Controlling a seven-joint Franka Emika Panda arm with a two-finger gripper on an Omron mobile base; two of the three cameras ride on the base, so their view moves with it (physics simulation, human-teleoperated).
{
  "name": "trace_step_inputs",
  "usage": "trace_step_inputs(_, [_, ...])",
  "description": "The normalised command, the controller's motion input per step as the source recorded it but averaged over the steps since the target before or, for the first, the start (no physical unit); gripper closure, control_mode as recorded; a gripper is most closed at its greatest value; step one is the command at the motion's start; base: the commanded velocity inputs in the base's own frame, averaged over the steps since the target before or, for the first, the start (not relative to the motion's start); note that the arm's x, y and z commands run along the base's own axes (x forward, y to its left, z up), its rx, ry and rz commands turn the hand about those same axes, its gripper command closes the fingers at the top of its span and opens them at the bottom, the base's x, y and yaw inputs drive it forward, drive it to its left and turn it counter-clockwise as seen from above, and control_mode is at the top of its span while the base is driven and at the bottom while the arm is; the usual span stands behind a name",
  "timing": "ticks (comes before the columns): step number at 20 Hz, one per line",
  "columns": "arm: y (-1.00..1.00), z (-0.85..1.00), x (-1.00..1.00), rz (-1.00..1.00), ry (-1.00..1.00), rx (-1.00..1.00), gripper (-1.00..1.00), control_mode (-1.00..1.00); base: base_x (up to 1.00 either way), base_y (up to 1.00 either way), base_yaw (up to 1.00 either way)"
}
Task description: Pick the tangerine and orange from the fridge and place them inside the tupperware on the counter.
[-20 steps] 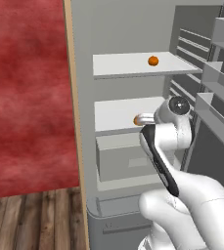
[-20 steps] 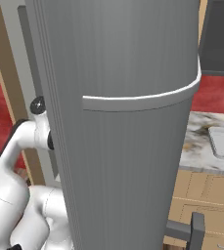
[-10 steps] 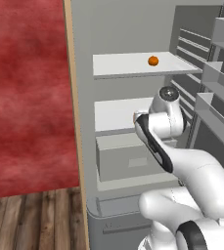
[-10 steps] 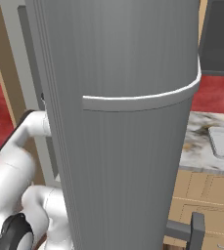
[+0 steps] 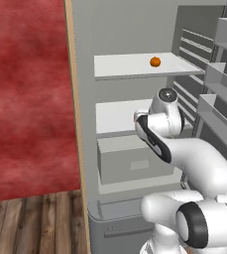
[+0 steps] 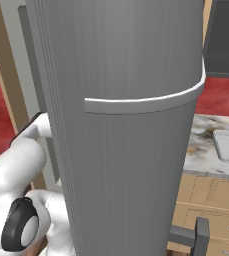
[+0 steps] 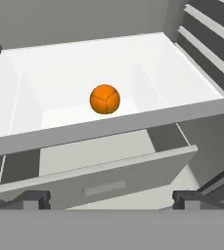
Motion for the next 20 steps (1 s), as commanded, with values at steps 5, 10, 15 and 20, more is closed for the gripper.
trace_step_inputs(5, [-0.08, -0.24, 0.33, 0.0, 0.0, 0.0, -1.0, -1.0, 0.0, 0.0, 0.0])
trace_step_inputs(10, [-0.07, -0.13, 0.43, 0.0, 0.0, 0.0, -1.0, -1.0, 0.0, 0.0, 0.0])
trace_step_inputs(15, [-0.07, -0.1, 0.42, 0.0, 0.0, 0.0, -1.0, -1.0, 0.0, 0.0, 0.0])
trace_step_inputs(20, [-0.06, -0.15, 0.36, 0.0, 0.0, 0.0, -1.0, -1.0, 0.0, 0.0, 0.0])
